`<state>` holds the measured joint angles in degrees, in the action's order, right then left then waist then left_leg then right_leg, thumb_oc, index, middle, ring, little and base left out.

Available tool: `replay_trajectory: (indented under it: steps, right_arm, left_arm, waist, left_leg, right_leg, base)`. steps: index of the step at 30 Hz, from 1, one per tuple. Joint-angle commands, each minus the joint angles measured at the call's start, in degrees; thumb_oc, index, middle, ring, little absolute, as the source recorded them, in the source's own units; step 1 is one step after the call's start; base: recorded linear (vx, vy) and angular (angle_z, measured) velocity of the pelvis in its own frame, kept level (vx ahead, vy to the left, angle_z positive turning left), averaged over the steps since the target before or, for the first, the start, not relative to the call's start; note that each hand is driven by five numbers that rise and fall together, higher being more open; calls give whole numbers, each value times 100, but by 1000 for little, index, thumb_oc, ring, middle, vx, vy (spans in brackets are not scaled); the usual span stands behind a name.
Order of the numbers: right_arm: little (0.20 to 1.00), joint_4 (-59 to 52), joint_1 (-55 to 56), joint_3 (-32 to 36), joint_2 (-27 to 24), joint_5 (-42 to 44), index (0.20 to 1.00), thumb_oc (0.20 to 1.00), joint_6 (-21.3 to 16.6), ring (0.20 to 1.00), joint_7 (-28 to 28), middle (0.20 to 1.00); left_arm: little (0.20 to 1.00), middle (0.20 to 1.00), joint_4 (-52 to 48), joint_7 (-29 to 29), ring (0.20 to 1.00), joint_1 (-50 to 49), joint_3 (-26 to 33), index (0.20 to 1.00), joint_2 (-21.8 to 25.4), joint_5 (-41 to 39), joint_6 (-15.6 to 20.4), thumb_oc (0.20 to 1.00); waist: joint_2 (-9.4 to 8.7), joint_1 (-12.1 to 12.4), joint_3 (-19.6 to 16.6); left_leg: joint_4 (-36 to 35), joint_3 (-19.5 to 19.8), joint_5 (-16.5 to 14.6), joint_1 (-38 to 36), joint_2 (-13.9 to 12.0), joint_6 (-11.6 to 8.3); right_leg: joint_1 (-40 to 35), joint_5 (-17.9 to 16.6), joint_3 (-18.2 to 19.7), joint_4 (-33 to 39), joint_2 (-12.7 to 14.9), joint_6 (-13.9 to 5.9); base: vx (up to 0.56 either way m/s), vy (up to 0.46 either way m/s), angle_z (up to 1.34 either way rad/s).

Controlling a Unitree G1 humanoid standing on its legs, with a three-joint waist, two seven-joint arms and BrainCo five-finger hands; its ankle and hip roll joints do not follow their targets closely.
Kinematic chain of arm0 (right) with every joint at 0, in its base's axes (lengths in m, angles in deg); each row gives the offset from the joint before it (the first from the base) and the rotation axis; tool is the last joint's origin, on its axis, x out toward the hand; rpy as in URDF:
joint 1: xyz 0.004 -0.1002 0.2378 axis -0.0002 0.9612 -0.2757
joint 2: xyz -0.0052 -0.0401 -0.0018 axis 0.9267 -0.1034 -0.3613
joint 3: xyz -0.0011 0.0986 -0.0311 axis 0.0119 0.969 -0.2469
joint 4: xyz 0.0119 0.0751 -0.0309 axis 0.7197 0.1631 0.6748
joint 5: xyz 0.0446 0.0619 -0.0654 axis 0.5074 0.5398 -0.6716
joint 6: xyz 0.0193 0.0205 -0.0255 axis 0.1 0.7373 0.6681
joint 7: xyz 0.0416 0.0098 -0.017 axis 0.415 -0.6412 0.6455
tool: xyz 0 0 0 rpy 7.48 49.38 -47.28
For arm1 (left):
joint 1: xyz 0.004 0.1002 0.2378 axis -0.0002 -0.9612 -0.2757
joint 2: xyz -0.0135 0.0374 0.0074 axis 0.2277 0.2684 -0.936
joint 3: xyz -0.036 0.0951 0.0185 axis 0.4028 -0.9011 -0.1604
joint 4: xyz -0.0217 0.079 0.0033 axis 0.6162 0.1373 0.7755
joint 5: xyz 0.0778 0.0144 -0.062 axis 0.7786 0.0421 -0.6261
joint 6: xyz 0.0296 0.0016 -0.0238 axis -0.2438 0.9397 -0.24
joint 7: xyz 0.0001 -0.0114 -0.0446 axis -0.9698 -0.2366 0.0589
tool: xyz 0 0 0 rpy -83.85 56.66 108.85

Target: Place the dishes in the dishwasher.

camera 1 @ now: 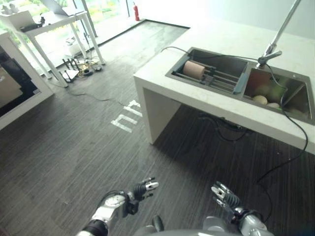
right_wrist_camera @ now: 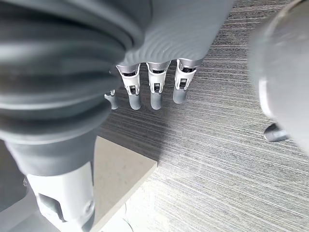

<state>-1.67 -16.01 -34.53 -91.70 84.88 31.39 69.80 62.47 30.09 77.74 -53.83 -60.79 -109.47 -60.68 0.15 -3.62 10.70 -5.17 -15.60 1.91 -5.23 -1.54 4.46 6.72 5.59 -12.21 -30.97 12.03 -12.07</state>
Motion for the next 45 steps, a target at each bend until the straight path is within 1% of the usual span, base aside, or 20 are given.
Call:
replay_trajectory:
  steps: [1, 3, 6, 8, 10, 14, 15, 19, 22, 23, 24, 25, 26, 27, 28, 29, 30, 34, 37, 45]
  right_arm:
    - [1000, -324, 135, 75, -269, -78, 1000, 1000, -106, 1000, 58, 1000]
    - [1000, -251, 147, 92, -297, -73, 1000, 1000, -165, 1000, 114, 1000]
    - [1000, -159, 130, 129, -250, -61, 1000, 1000, -241, 1000, 142, 1000]
    - [1000, -200, 166, 156, -188, -86, 1000, 1000, -232, 1000, 128, 1000]
    - [1000, -217, 164, 175, -180, -107, 1000, 1000, -177, 1000, 132, 1000]
    - [1000, -128, 148, 157, -154, -107, 1000, 1000, -245, 1000, 107, 1000]
    - [1000, -127, 117, 124, -168, -69, 1000, 1000, -265, 1000, 75, 1000]
    - [1000, -141, 51, 98, -234, -82, 1000, 1000, -250, 1000, 40, 1000]
    - [1000, -221, 6, 71, -392, -124, 1000, 1000, -169, 1000, 20, 1000]
    - [1000, -230, 28, 91, -470, -223, 1000, 1000, -185, 1000, 57, 1000]
    - [1000, -247, 53, 138, -548, -264, 1000, 1000, -155, 1000, 24, 1000]
    - [1000, -238, 44, 155, -572, -230, 1000, 1000, -153, 1000, -1, 1000]
    - [1000, -146, -71, 212, -618, -337, 1000, 1000, -145, 1000, 101, 1000]
    - [1000, -147, -87, 207, -629, -360, 1000, 1000, -135, 1000, 111, 1000]
    - [1000, -119, -147, 139, -661, -417, 1000, 1000, -137, 1000, 162, 1000]
    - [1000, -120, -148, 116, -668, -430, 1000, 1000, -145, 1000, 187, 1000]
    - [1000, -169, -96, 112, -683, -452, 1000, 1000, -166, 1000, 204, 1000]
    - [1000, -261, 71, 148, -665, -424, 1000, 1000, -312, 1000, 121, 1000]
    - [1000, 5, 133, 201, -597, -215, 1000, 1000, -428, 1000, 112, 1000]
    - [1000, 188, 322, 195, -415, -358, 1000, 1000, -475, 1000, 243, 1000]
  left_arm:
    - [1000, 1000, -43, 64, 1000, 66, 180, 1000, -156, -149, 252, 1000]
    - [1000, 1000, -14, 35, 1000, 7, 245, 1000, -143, 9, 308, 1000]
    - [1000, 1000, 109, -83, 1000, -111, 325, 1000, -100, 188, 473, 1000]
    - [1000, 1000, 73, -184, 1000, -171, 336, 1000, -85, 358, 522, 1000]
    - [1000, 1000, 52, -207, 1000, -165, 314, 1000, -85, 419, 538, 1000]
    - [1000, 1000, 21, -104, 1000, -142, 243, 1000, -146, 13, 447, 1000]
    - [1000, 1000, 24, -98, 1000, -208, 287, 1000, -237, -218, 393, 1000]
    - [1000, 1000, 91, -6, 1000, -313, 337, 1000, -324, 54, 468, 1000]
    - [1000, 1000, 183, 40, 1000, -294, 438, 1000, -420, -213, 525, 1000]
    - [1000, 1000, 201, -15, 1000, -329, 531, 1000, -435, -287, 571, 1000]
    - [1000, 1000, 104, -77, 1000, -384, 625, 1000, -408, -297, 519, 1000]
    - [1000, 1000, 47, -147, 1000, -423, 658, 1000, -394, -257, 502, 1000]
    - [1000, 1000, -49, -191, 1000, -518, 640, 1000, -380, -209, 565, 1000]
    - [1000, 1000, -75, -175, 1000, -540, 634, 1000, -380, -216, 576, 1000]
    - [1000, 1000, -167, -84, 1000, -642, 609, 1000, -377, -322, 633, 1000]
    - [1000, 1000, -218, -56, 1000, -677, 608, 1000, -371, -361, 632, 1000]
    - [1000, 1000, -308, -59, 1000, -709, 624, 1000, -350, -371, 608, 1000]
    - [1000, 1000, -310, -199, 1000, -555, 622, 1000, -321, -122, 494, 1000]
    - [1000, 1000, -103, -238, 1000, -513, 509, 1000, -267, 26, 635, 1000]
    - [1000, 1000, -50, -274, 1000, -635, 469, 1000, -120, 18, 757, 1000]
  waist:
    - [-4, -83, -8]
    - [-67, -130, -2]
    - [-153, -204, 54]
    - [-168, -216, 83]
    - [-154, -221, 70]
    - [-151, -266, 1]
    - [-134, -238, -19]
    - [-134, -203, -96]
    - [-174, -176, -120]
    - [-218, -138, -111]
    - [-224, -45, -58]
    - [-206, 6, -20]
    - [-177, 35, -6]
    - [-166, 52, -3]
    - [-114, 149, -3]
    - [-98, 182, 11]
    - [-77, 189, 33]
    - [-2, 57, 22]
    - [109, 7, -31]
    - [136, 15, -112]
  left_leg:
    - [156, 502, -633, -34, 59, -353]
    - [171, 541, -769, -131, 167, -352]
    - [114, 483, -1064, -428, 292, -280]
    - [181, 321, -1205, -542, 302, -241]
    - [249, 266, -1230, -535, 297, -237]
    - [628, 266, -1366, -491, 309, -231]
    - [867, 264, -1459, -490, 331, -273]
    - [1484, 282, -1620, -358, 388, -401]
    - [2926, 432, -1141, 193, 308, -699]
    - [3615, 519, -927, 584, 311, -759]
    - [3896, 681, -815, 1056, 266, -726]
    - [3698, 726, -823, 1140, 247, -682]
    - [2741, 722, -789, 883, -30, -648]
    - [2549, 792, -745, 860, -65, -661]
    - [1839, 1225, -543, 894, -210, -767]
    - [1618, 1362, -386, 931, -318, -836]
    - [1439, 1404, -229, 1003, -476, -905]
    - [904, 943, -260, 711, -686, -975]
    - [490, 997, -321, 356, -623, -1006]
    - [305, 967, -469, 156, -424, -862]
  right_leg:
    - [-266, -99, -142, 1377, -576, 336]
    - [-137, -393, -123, 1991, -522, 273]
    - [305, -996, -185, 2306, -293, -3]
    - [384, -1058, -455, 2265, -135, -31]
    - [327, -955, -555, 2271, -132, 23]
    - [171, -726, -516, 2271, -292, 195]
    - [22, -606, -558, 2277, -380, 294]
    - [-172, -416, -600, 2295, -542, 517]
    - [-461, -240, -468, 2498, -727, 821]
    - [-597, -183, -423, 2584, -726, 924]
    - [-737, -139, -408, 2641, -749, 1002]
    - [-814, -100, -335, 2660, -791, 1017]
    - [-940, -48, -66, 2784, -887, 963]
    - [-961, -42, 13, 2807, -908, 947]
    - [-1011, -9, 351, 2872, -986, 882]
    - [-1046, 7, 460, 2900, -1003, 866]
    - [-1087, 23, 516, 2938, -987, 839]
    - [-1077, -36, 167, 3038, -765, 720]
    - [-985, -64, 99, 3029, -667, 625]
    - [-1004, -56, 135, 2987, -579, 501]
  base:
    - [220, -88, -28]
    - [204, -112, -12]
    - [242, -120, 0]
    - [277, -135, 3]
    - [179, -102, 9]
    - [222, -149, 35]
    - [281, -197, 38]
    - [193, -169, -8]
    - [162, -192, -11]
    - [221, -183, -33]
    - [191, -113, -69]
    - [248, 58, -63]
    - [190, 128, -55]
    - [253, 229, -39]
    - [172, 161, -66]
    - [195, 188, -87]
    - [118, 118, -112]
    - [80, 123, -78]
    - [139, 144, -13]
    - [100, 76, 13]
